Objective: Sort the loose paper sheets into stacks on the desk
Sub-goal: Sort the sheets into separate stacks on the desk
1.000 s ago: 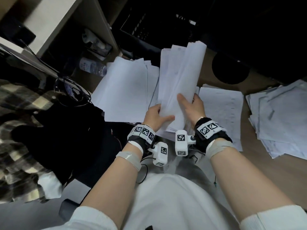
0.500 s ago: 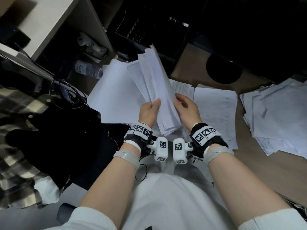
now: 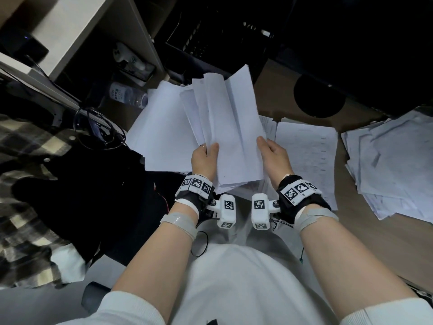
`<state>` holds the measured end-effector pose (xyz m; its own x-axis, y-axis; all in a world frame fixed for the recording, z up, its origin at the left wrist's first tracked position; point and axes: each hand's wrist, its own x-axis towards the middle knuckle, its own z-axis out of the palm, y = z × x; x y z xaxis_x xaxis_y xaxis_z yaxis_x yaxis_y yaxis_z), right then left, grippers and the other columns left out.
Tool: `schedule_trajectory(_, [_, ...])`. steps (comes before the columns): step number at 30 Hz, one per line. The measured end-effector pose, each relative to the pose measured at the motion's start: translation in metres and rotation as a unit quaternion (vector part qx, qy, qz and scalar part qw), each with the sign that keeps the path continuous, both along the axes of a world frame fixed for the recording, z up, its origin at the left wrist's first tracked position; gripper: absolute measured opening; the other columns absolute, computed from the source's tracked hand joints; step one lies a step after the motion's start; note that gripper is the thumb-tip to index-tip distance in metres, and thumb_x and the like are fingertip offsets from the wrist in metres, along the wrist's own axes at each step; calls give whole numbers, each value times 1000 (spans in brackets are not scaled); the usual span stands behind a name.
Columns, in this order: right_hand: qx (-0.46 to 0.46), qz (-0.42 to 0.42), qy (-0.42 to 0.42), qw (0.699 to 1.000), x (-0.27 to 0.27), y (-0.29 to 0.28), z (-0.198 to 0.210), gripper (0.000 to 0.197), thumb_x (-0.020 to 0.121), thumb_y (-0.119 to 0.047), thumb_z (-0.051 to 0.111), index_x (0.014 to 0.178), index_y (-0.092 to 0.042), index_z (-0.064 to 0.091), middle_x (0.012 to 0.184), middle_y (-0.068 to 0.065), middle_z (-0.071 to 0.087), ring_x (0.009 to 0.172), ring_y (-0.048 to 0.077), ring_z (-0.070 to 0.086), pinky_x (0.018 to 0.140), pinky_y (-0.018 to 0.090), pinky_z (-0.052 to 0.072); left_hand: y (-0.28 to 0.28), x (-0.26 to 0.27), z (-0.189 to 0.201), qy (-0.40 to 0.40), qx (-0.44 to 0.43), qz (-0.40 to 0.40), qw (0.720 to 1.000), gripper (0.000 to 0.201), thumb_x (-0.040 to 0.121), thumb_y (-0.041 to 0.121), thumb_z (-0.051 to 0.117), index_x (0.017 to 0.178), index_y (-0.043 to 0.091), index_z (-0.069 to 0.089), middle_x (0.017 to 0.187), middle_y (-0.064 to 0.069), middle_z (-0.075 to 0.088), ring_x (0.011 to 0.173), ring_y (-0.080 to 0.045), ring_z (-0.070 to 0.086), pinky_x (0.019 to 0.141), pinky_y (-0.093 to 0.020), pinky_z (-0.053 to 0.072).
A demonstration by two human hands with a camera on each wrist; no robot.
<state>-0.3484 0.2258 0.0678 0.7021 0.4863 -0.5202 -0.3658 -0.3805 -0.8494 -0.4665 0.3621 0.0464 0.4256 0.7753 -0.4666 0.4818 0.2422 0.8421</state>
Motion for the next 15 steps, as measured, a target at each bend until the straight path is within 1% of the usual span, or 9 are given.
schedule_trajectory(1, [8,14,12,1000,-1,0,1,18,101,-33,54,106,-24,69,98,-19,70,90,-10,62,83,11,47,0,0,1,-5,-3,10,1000,38,100,21,57,63,18,46,61,5,47,51,-1,45,52,-14,38])
schedule_trajectory(3, [20,29,32,999,-5,3,5,24,101,-29,54,122,-21,64,99,-28,62,88,-21,56,78,2,44,0,0,5,-23,-17,19,999,35,99,21,57,66,16,50,65,3,53,54,-1,50,56,-15,43])
schedule_trajectory(5, [27,36,49,998,-6,6,9,30,102,-31,52,128,-19,61,103,-27,61,91,-19,56,80,2,44,0,1,9,-44,-42,23,998,23,99,21,58,77,17,62,79,0,67,72,-8,64,68,-19,53])
schedule_trajectory(7, [27,47,69,996,-8,10,10,32,102,-36,51,130,-24,58,106,-26,60,93,-16,56,75,1,44,-1,2,13,-77,-85,28,993,14,97,24,61,89,15,68,95,-7,74,90,-21,71,83,-31,58])
schedule_trajectory(8, [31,51,82,995,-8,11,10,30,101,-38,51,128,-26,58,110,-23,63,96,-11,60,76,4,46,-2,2,17,-94,-113,28,989,17,95,29,65,94,13,69,100,-10,75,96,-24,72,86,-35,58])
schedule_trajectory(10, [28,67,73,995,-10,15,9,30,99,-41,54,122,-25,66,118,-11,69,108,5,66,91,21,51,-5,4,22,-106,-152,12,983,31,89,38,71,101,10,70,101,-9,76,96,-24,72,86,-35,58])
schedule_trajectory(12, [20,70,29,997,-10,16,5,20,99,-39,55,109,-31,70,115,-11,70,109,8,65,97,28,50,-7,7,24,-71,-129,-26,989,34,83,38,78,101,10,70,100,-8,75,93,-21,72,85,-33,58])
schedule_trajectory(14, [6,35,-5,999,-8,15,0,19,100,-35,55,91,-33,71,101,-14,72,98,6,67,89,26,52,-8,5,21,-26,-90,-34,995,28,76,32,81,94,13,70,97,-9,75,92,-24,72,87,-39,58])
schedule_trajectory(15, [-7,1,-19,1000,-6,13,-3,25,99,-33,56,79,-32,71,88,-13,72,85,8,67,79,28,54,-7,3,19,-9,-82,-16,996,25,73,32,76,90,14,71,95,-9,75,92,-26,72,88,-42,58])
